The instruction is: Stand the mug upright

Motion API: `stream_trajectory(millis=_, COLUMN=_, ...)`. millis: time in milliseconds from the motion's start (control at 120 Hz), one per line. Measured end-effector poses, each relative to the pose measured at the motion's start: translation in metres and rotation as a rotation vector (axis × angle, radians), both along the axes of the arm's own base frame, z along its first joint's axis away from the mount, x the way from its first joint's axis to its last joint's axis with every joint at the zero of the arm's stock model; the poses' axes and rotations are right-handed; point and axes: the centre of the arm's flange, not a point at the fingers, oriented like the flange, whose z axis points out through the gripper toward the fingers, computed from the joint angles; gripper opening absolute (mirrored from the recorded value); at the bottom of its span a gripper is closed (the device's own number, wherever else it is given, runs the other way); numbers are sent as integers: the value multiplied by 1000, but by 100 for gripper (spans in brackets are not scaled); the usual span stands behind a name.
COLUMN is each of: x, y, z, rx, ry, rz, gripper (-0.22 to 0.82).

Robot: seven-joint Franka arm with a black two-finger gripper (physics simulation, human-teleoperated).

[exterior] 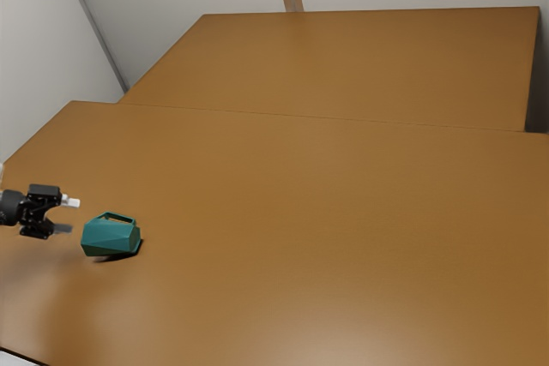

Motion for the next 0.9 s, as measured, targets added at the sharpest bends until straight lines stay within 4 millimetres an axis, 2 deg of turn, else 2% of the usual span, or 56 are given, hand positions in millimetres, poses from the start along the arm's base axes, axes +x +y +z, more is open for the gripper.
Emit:
stream_trajectory(millis=583, x=21, y=-23, z=-26, rx=54, ry=-73, rz=-138, gripper=59)
stream_trajectory(millis=758, x=25, y=-36, z=-32, rx=54, ry=-80, rz=-170, gripper=58)
stream_trajectory(millis=842, x=25, y=-40, z=-35, rx=54, ry=-82, rz=-178, gripper=56)
stream_trajectory(millis=900, x=26, y=-42, z=-36, rx=56, ry=-85, rz=-183, gripper=51)
